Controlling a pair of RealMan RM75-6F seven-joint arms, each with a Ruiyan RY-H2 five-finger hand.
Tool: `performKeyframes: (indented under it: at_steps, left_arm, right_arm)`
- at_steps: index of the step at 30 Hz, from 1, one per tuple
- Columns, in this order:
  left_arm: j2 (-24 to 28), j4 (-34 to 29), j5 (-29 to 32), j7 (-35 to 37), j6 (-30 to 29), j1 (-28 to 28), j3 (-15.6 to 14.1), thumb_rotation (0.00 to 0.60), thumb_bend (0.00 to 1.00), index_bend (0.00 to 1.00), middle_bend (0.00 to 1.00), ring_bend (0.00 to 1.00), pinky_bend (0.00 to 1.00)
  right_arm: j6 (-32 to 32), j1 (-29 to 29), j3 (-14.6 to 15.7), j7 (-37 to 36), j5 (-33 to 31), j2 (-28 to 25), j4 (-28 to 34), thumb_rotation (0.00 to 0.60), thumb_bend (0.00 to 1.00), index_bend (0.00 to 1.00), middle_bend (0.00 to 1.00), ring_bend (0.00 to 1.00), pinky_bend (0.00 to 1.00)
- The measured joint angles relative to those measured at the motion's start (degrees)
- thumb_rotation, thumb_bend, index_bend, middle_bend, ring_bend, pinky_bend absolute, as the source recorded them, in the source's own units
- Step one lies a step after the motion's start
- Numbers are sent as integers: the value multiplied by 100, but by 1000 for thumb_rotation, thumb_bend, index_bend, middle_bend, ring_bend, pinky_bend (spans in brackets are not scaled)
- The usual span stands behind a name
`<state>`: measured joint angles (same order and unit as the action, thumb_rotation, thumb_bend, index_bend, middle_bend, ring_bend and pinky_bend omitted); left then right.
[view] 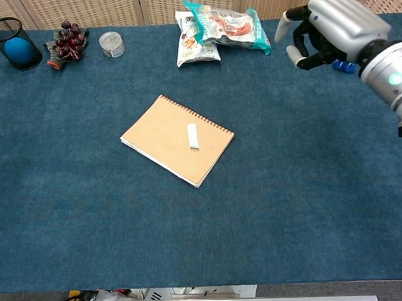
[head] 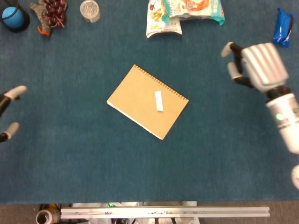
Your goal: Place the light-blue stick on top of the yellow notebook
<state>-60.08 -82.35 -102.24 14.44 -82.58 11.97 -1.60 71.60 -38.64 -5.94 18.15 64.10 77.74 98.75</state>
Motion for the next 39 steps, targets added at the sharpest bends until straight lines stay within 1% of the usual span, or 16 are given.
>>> performKeyframes:
  at_steps: [3, 5, 8, 10, 11, 13, 14, 19, 22, 24, 28, 32, 39]
  left_arm:
    - [75, -123, -202, 12, 286, 300, -47, 600, 396, 155, 635, 736, 768]
    - [120, -216, -327, 68, 523, 543, -74, 600, 436, 155, 716, 803, 817]
    - [157, -308, -409, 146, 787, 810, -88, 600, 458, 155, 780, 858, 843]
    - [164, -376, -448, 150, 952, 992, -87, 600, 459, 154, 801, 875, 851]
    - [160, -407, -455, 142, 1008, 1053, -86, 600, 459, 153, 812, 884, 856]
    - [141, -474, -455, 110, 1095, 1152, -86, 600, 459, 150, 823, 894, 863]
    - [132, -497, -451, 93, 1114, 1178, -90, 600, 459, 149, 828, 899, 867]
    - [110, -562, -396, 12, 1113, 1212, -136, 600, 459, 144, 835, 907, 872]
    - [114, -582, -373, -27, 1067, 1197, -187, 600, 460, 143, 838, 911, 872]
    - [116, -586, -355, -40, 1052, 1188, -212, 600, 460, 140, 840, 913, 872]
    - [105, -576, -299, -17, 958, 1145, -255, 600, 459, 131, 839, 914, 872]
    - [94, -537, -264, 1, 876, 1100, -295, 600, 459, 128, 839, 914, 872]
    - [67, -467, -210, 28, 777, 1044, -357, 600, 460, 128, 838, 914, 872]
  right_arm:
    - [156, 195, 64, 90, 178, -312, 238, 600, 605, 428, 765, 841, 1000]
    - [266, 314, 94, 148, 296, -490, 384, 600, 684, 429, 788, 898, 1000]
    - [265, 407, 120, 154, 356, -691, 582, 600, 783, 428, 840, 966, 1000]
    - [151, 418, 141, 116, 362, -772, 663, 600, 855, 429, 906, 998, 1000]
    - [26, 413, 160, 78, 361, -828, 713, 600, 879, 429, 926, 1000, 1000]
    - [-235, 382, 196, 10, 347, -918, 786, 600, 965, 429, 983, 1000, 1000]
    - [-456, 344, 221, -38, 336, -978, 829, 600, 990, 423, 996, 1000, 1000]
    - [-1565, 52, 301, -205, 260, -1115, 902, 600, 1000, 318, 1000, 1000, 1000]
    - [-2272, -231, 317, -279, 104, -1047, 857, 600, 1000, 312, 1000, 1000, 1000]
    - [-2660, -465, 321, -292, -33, -875, 748, 600, 1000, 312, 1000, 1000, 1000]
    - [-2980, -744, 320, -235, -331, -388, 417, 600, 1000, 312, 1000, 1000, 1000]
    - [-3233, -1035, 282, -161, -780, 154, -29, 600, 1000, 312, 1000, 1000, 1000]
    - [-3434, -1420, 216, -42, -1288, 839, -618, 600, 1000, 312, 1000, 1000, 1000]
